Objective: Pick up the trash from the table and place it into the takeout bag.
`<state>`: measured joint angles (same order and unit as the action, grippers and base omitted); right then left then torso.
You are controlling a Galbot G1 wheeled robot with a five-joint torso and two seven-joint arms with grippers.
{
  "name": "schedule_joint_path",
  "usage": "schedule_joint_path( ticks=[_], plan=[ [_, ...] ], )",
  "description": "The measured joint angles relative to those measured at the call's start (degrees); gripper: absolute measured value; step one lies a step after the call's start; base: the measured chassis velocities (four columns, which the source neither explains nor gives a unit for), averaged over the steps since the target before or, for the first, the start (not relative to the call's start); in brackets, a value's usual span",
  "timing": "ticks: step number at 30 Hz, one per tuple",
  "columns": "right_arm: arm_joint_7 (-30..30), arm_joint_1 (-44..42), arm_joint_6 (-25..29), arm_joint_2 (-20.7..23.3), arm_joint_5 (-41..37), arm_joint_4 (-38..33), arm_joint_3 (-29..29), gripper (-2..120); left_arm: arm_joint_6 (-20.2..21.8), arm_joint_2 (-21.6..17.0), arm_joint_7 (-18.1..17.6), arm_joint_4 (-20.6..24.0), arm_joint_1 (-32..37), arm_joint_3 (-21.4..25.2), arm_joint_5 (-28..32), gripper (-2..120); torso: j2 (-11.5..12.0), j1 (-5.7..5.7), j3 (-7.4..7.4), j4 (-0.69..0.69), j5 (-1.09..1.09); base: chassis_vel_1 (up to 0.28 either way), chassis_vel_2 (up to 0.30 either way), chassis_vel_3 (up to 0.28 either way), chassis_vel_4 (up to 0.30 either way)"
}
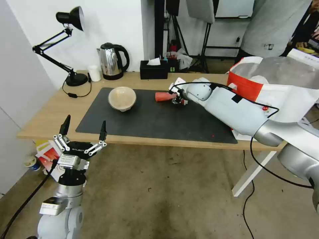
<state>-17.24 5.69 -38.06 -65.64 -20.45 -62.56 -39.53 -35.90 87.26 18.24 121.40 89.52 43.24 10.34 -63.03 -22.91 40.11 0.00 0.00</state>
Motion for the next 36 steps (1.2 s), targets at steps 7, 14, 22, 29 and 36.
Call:
schedule_joint_path(
  ticks=[7, 14, 22, 29, 36],
  plan=[
    [-0.01, 0.72, 0.03, 1.02, -0.33, -1.04, 0.05, 14, 0.10, 0.11, 0.01, 0.11, -0.16, -0.20, 0.01, 100, 0.00, -0.01, 0.00, 0.00, 0.01, 0.000, 0.000, 0.000, 0.000],
    [0.22, 0.73, 0.03, 2.20, -0.47, -2.52, 0.76, 6, 0.25, 0.00, 0.02, 0.58, -0.17, -0.07, 0.01, 100, 0.00, 0.00, 0.00, 0.00, 0.01, 0.000, 0.000, 0.000, 0.000],
    [1.96, 1.34, -0.96, 6.28, -4.38, -9.07, 1.32, 6, 0.49, 0.00, 0.02, 0.52, -0.41, -0.02, -0.09, 100, 0.00, 0.00, 0.00, 0.00, 0.01, 0.000, 0.000, 0.000, 0.000],
    [3.02, 0.77, -2.03, 12.77, -8.09, -19.02, 2.63, 6, 0.90, -0.24, 0.02, -0.25, -1.12, 0.00, -0.11, 100, 0.00, 0.00, 0.00, 0.00, 0.01, 0.000, 0.000, 0.000, 0.000],
    [3.15, -2.11, -3.11, 19.30, -9.86, -29.10, 4.59, 6, 1.46, -0.48, 0.02, -0.77, -1.68, -0.82, -0.36, 100, 0.00, 0.00, 0.00, 0.00, 0.02, 0.000, 0.000, 0.000, 0.000]
  ],
)
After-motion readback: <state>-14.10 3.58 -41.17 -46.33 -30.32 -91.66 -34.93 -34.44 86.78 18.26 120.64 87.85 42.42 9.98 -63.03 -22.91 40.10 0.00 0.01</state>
